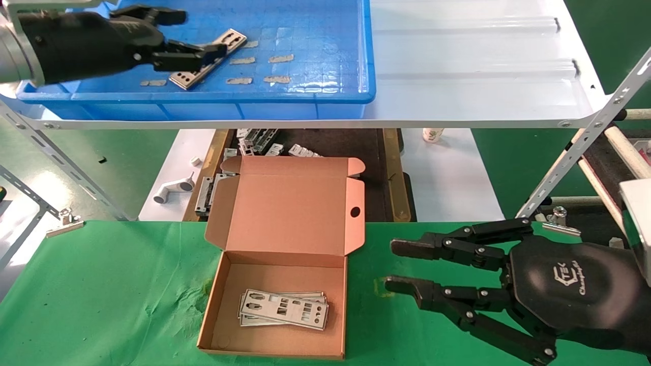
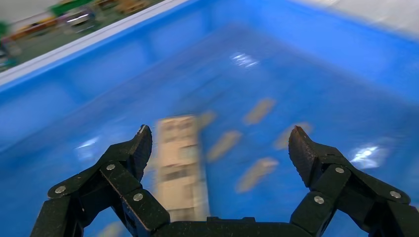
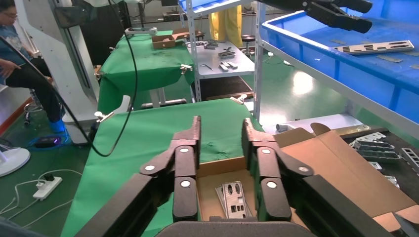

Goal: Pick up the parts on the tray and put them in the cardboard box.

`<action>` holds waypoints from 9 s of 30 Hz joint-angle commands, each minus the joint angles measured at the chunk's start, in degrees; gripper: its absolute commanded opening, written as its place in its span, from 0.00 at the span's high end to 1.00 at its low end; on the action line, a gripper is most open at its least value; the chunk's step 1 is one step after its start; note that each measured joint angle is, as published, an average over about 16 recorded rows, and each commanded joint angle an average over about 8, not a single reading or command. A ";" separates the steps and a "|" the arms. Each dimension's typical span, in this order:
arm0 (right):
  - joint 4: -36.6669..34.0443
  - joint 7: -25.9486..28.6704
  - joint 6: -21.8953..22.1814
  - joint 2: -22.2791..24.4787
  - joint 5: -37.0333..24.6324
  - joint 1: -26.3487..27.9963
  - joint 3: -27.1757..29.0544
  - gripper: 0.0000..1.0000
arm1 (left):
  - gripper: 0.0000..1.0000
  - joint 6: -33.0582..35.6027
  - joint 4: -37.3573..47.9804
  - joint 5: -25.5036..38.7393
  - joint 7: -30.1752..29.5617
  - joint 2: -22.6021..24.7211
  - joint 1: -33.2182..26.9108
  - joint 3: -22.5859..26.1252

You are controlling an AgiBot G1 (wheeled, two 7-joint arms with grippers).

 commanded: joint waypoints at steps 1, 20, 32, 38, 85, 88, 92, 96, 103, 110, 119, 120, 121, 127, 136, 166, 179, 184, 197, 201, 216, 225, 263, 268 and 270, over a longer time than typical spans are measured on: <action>0.00 0.00 0.00 0.00 0.00 0.00 0.00 1.00 | 0.00 -2.33 3.55 1.82 1.56 1.13 -2.23 0.78; 0.00 0.00 0.00 0.00 0.00 0.00 0.00 1.00 | 0.28 -8.12 15.50 4.85 7.81 7.71 -5.88 2.52; 0.00 0.00 0.00 0.00 0.00 0.00 0.00 1.00 | 1.00 -12.34 18.01 4.08 8.53 9.90 -5.82 1.93; 0.00 0.00 0.00 0.00 0.00 0.00 -0.01 1.00 | 1.00 -12.59 18.48 3.75 8.47 10.27 -5.82 1.70; 0.00 -0.01 0.00 0.00 0.01 0.00 -0.01 1.00 | 1.00 -11.95 18.03 1.69 8.15 8.83 -7.86 0.25; 0.00 -0.01 0.00 0.00 0.01 0.00 -0.01 1.00 | 1.00 -10.14 17.46 1.20 8.57 8.06 -8.76 -0.08; 0.00 -0.01 0.00 0.00 0.01 0.00 -0.01 1.00 | 1.00 -5.15 16.33 0.53 9.62 6.40 -10.12 -0.50; 0.00 -0.01 0.00 0.00 0.01 0.00 -0.01 1.00 | 1.00 2.43 14.87 0.15 11.53 4.19 -11.23 -0.65; 0.00 -0.01 0.00 0.00 0.01 0.00 -0.01 1.00 | 1.00 21.26 11.02 0.34 17.60 -0.31 -12.15 0.08; 0.00 -0.01 0.01 0.01 0.01 0.00 -0.02 1.00 | 1.00 29.26 3.99 -0.54 23.87 -3.52 -9.94 2.42; 0.00 -0.01 0.01 0.01 0.01 0.00 -0.02 1.00 | 1.00 29.54 -12.63 -9.67 21.80 -8.45 -1.05 9.88; 0.00 -0.01 0.01 0.01 0.01 0.00 -0.02 1.00 | 1.00 29.49 -14.63 -10.83 21.10 -9.00 0.07 11.20; 0.00 -0.01 0.01 0.01 0.01 0.00 -0.02 1.00 | 1.00 29.41 -16.50 -11.84 20.47 -9.52 1.11 12.57; 0.00 -0.01 0.01 0.01 0.01 0.01 -0.02 1.00 | 1.00 27.83 -21.84 -13.13 19.72 -10.62 5.36 19.61; 0.00 -0.01 0.01 0.01 0.01 0.01 -0.02 1.00 | 1.00 23.05 -20.20 -10.00 19.45 -6.77 11.75 23.73; 0.00 -0.01 0.01 0.01 0.02 0.01 -0.02 1.00 | 0.00 7.89 -25.02 -5.94 15.93 -3.62 25.70 26.78; 0.00 -0.01 0.01 0.01 0.02 0.01 -0.02 1.00 | 0.00 7.37 -26.46 -7.99 19.65 -5.24 25.29 24.68; 0.00 -0.01 0.01 0.01 0.02 0.01 -0.03 1.00 | 0.00 9.27 -28.52 -10.58 19.63 -7.15 24.67 23.22; 0.00 -0.01 0.01 0.01 0.02 0.01 -0.03 0.00 | 0.00 14.87 -33.02 -15.91 15.06 -11.08 25.18 19.35; 0.00 -0.01 0.01 0.01 0.02 0.01 -0.03 0.00 | 0.00 15.47 -34.58 -17.09 13.26 -11.81 26.65 17.05; 0.00 -0.01 0.01 0.01 0.02 0.01 -0.03 0.00 | 0.00 17.71 -40.41 -21.47 6.54 -14.55 32.14 8.44; 0.00 -0.01 0.01 0.01 0.02 0.01 -0.03 0.00 | 0.00 19.06 -43.92 -24.12 2.49 -16.20 35.45 3.26; -0.02 -0.02 0.02 0.02 0.05 -0.01 -0.03 0.00 | 0.00 23.51 -55.25 -32.79 -10.30 -21.59 46.18 -13.49; -0.02 -0.02 0.02 0.02 0.05 -0.01 -0.03 0.00 | 0.00 23.41 -55.03 -32.62 -10.16 -21.47 45.97 -13.19; -0.02 -0.02 0.02 0.02 0.05 -0.01 -0.03 0.00 | 0.00 23.38 -54.97 -32.55 -10.11 -21.44 45.91 -13.10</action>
